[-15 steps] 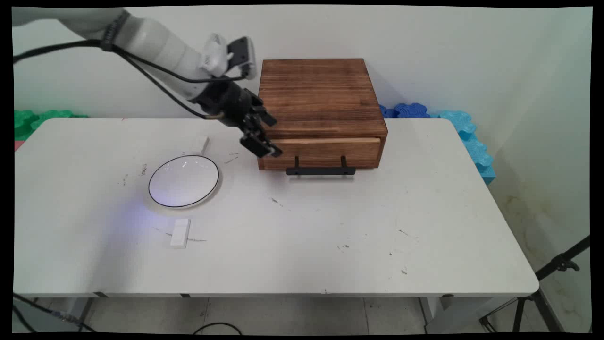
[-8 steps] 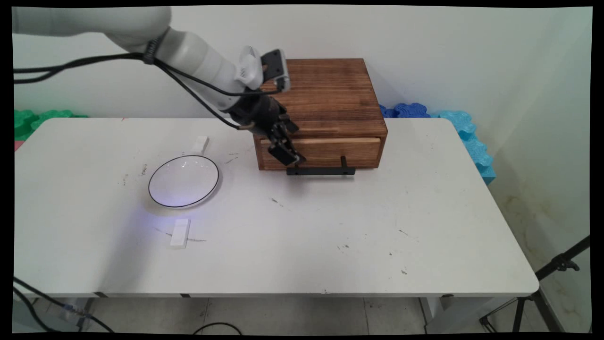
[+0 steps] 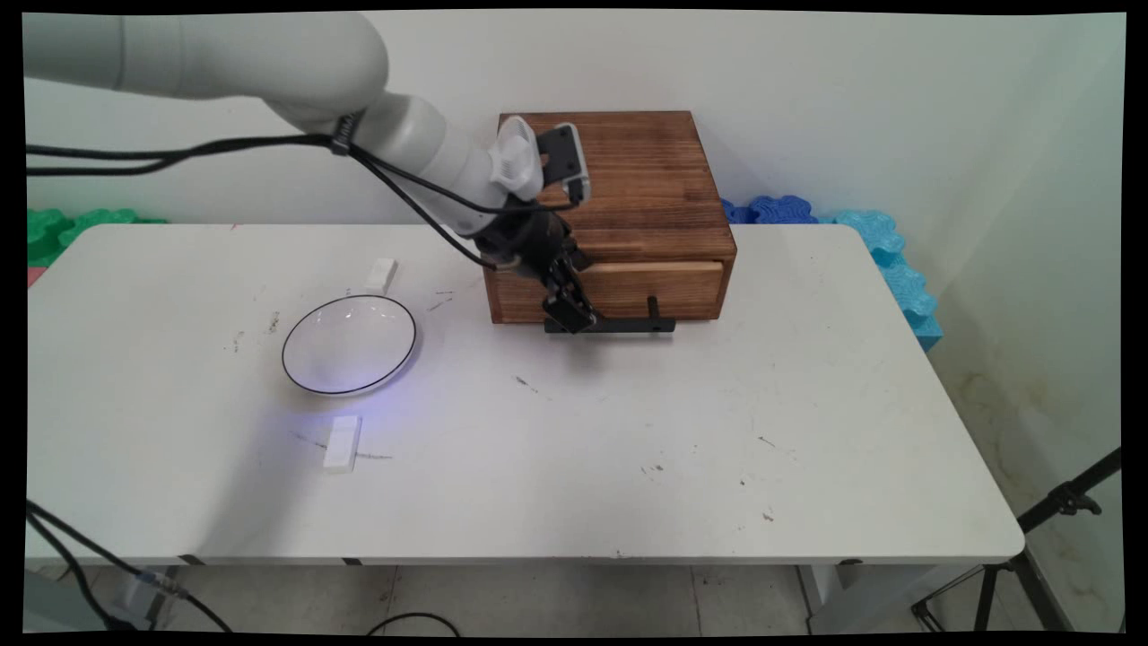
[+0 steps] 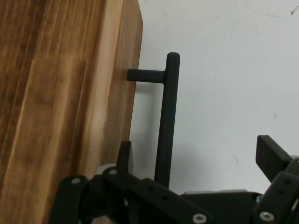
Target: Open the drawer
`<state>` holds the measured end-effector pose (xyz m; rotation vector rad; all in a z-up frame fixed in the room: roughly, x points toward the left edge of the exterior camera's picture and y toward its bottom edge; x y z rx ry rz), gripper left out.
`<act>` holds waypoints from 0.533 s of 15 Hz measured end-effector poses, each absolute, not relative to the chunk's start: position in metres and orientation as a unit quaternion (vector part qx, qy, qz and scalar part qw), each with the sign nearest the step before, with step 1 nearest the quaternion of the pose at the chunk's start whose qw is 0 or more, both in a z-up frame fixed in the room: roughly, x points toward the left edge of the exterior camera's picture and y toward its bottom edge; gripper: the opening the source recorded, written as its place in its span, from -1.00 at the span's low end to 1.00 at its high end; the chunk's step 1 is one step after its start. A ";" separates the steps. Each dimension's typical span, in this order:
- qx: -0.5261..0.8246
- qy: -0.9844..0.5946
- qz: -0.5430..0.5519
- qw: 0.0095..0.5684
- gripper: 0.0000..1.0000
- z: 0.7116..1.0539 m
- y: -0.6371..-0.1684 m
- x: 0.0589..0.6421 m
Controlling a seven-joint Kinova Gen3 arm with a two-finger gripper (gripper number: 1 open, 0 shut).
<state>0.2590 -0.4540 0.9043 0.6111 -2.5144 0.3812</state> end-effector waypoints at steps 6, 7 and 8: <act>0.226 -0.930 0.141 0.253 1.00 0.880 -0.461 0.246; 0.226 -0.930 0.141 0.252 1.00 0.878 -0.462 0.245; 0.226 -0.931 0.141 0.250 1.00 0.874 -0.463 0.243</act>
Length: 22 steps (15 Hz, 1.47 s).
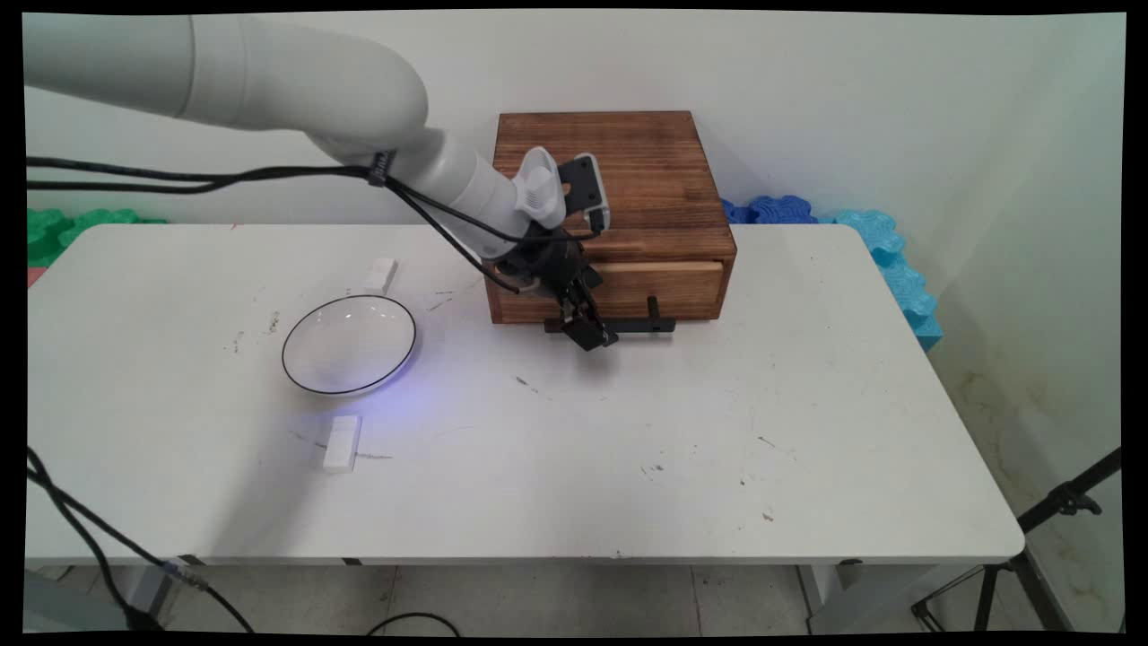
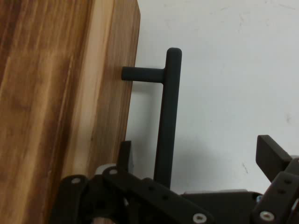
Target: Open the drawer
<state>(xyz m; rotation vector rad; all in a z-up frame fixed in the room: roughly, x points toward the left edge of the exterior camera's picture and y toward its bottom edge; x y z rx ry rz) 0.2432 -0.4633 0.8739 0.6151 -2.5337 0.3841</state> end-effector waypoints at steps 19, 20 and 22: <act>0.218 -0.937 0.128 0.240 1.00 0.826 -0.476 0.233; 0.217 -0.938 0.127 0.239 1.00 0.824 -0.476 0.233; 0.217 -0.938 0.125 0.239 1.00 0.821 -0.476 0.233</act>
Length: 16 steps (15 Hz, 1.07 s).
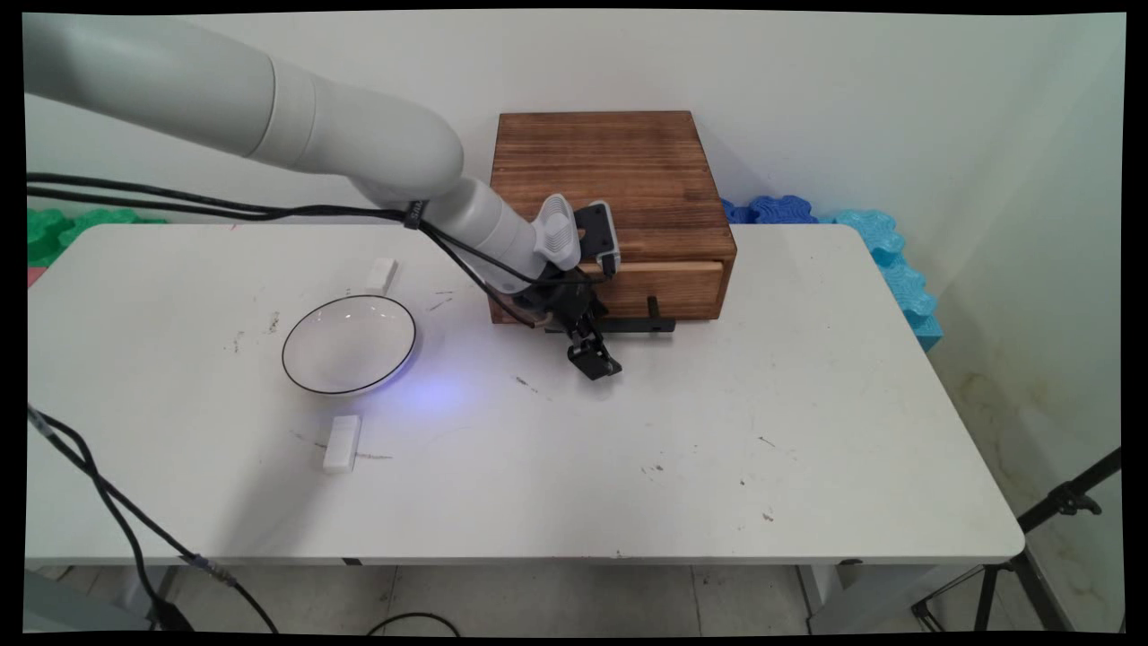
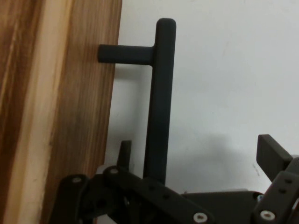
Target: Open the drawer
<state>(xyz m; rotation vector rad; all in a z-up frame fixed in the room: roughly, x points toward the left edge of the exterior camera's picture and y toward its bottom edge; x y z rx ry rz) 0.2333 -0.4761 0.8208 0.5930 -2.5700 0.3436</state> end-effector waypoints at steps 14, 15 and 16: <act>0.215 -0.940 0.117 0.239 1.00 0.812 -0.463 0.231; 0.216 -0.940 0.117 0.239 1.00 0.812 -0.462 0.231; 0.217 -0.939 0.116 0.240 1.00 0.812 -0.460 0.231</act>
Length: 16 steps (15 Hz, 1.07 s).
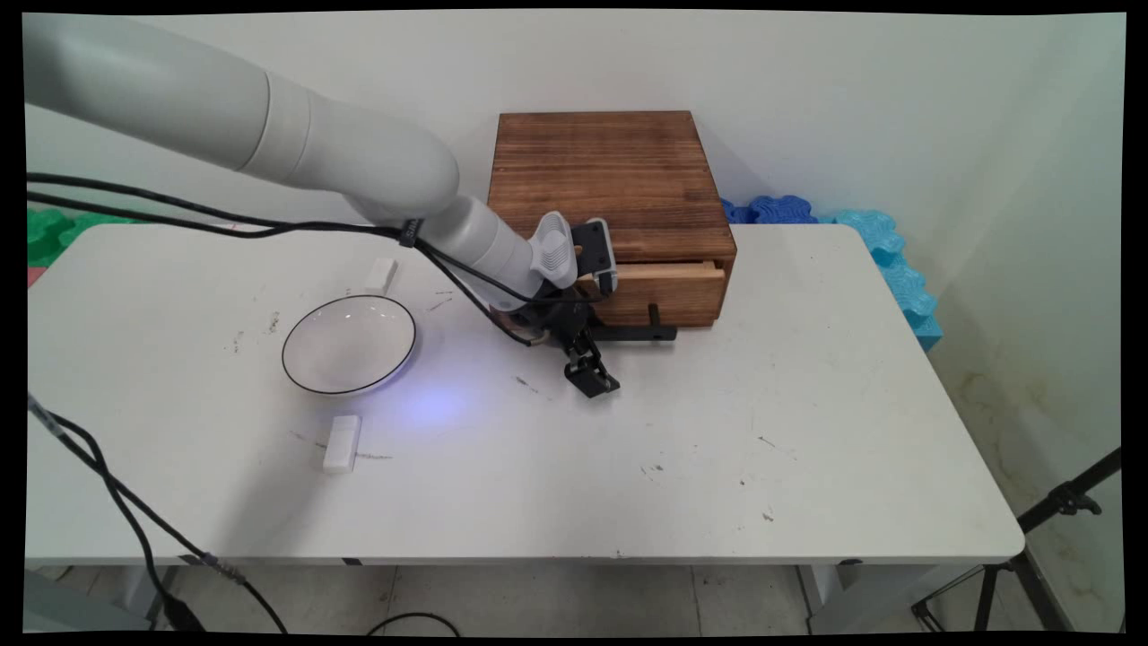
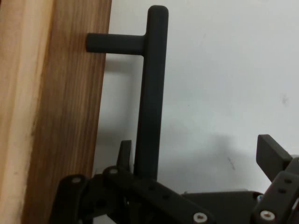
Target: Open the drawer
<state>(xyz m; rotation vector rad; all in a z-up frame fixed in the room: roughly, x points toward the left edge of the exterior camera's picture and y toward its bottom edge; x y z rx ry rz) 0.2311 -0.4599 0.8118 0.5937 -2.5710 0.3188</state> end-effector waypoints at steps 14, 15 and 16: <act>0.216 -0.939 0.105 0.244 1.00 0.812 -0.416 0.225; 0.215 -0.940 0.104 0.245 1.00 0.813 -0.412 0.224; 0.215 -0.940 0.103 0.245 1.00 0.813 -0.409 0.223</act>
